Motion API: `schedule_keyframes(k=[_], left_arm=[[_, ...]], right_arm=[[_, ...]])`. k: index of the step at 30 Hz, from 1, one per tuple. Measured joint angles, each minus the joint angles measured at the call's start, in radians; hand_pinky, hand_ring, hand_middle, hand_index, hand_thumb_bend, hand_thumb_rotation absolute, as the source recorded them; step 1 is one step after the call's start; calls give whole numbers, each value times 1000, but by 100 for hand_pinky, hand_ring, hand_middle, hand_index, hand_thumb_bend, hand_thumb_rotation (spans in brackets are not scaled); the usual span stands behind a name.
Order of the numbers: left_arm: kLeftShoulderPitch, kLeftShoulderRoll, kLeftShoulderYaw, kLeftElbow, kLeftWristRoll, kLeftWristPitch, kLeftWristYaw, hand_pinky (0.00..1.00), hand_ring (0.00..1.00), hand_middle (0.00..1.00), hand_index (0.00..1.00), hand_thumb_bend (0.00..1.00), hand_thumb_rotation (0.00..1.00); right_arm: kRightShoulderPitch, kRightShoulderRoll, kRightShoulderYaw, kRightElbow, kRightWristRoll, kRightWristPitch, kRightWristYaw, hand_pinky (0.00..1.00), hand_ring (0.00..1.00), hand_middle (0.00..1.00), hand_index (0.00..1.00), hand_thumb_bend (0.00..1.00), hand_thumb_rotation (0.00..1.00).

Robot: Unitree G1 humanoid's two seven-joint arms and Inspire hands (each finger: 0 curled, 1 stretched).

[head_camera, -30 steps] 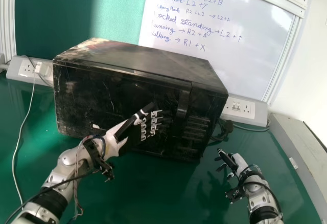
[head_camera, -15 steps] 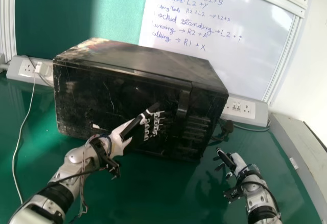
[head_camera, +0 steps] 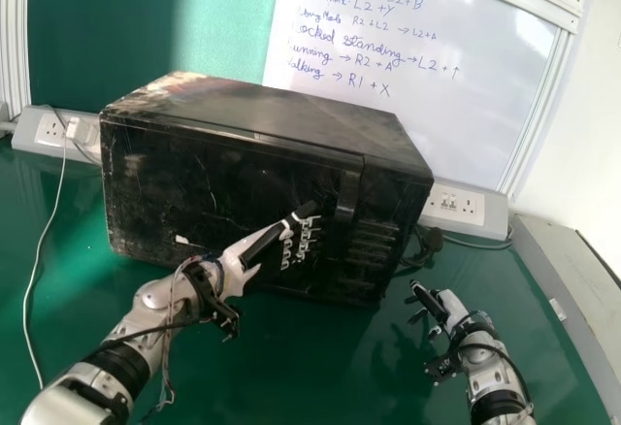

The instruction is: Open the door of oven

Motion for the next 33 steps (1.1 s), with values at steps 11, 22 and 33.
schedule_keyframes(k=[11,22,33], left_arm=[[-21,-7,-2,45,37,-2,2,80,96,100,100,100,91],[-52,-14,0,97,51,-11,34,77,93,99,100,100,91],[-81,-33,4,122,55,-10,42,77,94,99,100,100,92]], right_arm=[[0,0,1,0,-1,0,0,12,18,31,63,62,54],[0,0,1,0,0,0,0,12,18,30,64,62,54],[0,0,1,0,0,0,0,11,18,30,64,61,55]])
